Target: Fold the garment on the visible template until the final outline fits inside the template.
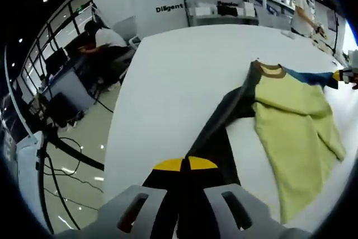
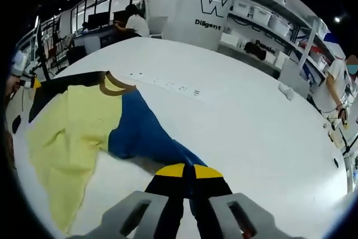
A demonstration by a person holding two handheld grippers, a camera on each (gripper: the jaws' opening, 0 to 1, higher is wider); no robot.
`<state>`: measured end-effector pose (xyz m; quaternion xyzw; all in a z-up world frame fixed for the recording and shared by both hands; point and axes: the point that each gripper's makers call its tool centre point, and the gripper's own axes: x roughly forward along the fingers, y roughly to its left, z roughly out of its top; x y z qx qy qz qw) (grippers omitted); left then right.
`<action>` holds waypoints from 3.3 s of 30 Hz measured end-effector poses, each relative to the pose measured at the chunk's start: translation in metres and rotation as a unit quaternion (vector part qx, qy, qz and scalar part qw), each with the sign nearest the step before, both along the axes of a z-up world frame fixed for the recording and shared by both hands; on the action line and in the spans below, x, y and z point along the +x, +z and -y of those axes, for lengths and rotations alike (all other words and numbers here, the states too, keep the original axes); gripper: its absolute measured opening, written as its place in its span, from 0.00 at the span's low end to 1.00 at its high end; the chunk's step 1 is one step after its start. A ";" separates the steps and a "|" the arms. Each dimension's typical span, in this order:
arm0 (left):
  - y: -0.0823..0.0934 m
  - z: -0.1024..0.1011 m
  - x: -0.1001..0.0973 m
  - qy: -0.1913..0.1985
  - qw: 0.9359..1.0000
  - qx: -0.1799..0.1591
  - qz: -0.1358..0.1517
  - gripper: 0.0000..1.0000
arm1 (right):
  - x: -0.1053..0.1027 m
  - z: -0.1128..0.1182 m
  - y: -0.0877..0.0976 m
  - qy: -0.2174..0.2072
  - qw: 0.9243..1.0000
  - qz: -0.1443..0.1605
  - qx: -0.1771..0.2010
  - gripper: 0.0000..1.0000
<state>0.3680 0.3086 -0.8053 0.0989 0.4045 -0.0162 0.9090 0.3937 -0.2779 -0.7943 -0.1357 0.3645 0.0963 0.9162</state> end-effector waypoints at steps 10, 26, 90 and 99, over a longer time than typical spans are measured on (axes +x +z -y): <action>-0.024 -0.027 0.005 0.052 0.997 0.055 -0.026 0.05 | 0.024 0.004 -0.015 0.003 1.000 -0.019 -0.005 0.00; -0.040 -0.010 -0.001 0.061 0.998 0.011 -0.008 0.21 | 0.067 0.024 -0.046 -0.019 1.000 -0.021 -0.007 0.00; -0.023 0.128 -0.138 -0.020 0.994 -0.106 0.020 0.52 | 0.025 0.028 -0.059 -0.078 0.995 0.034 0.054 0.25; -0.035 0.132 -0.145 -0.004 0.996 -0.085 0.016 0.46 | 0.036 0.019 -0.061 -0.045 0.998 0.045 0.025 0.19</action>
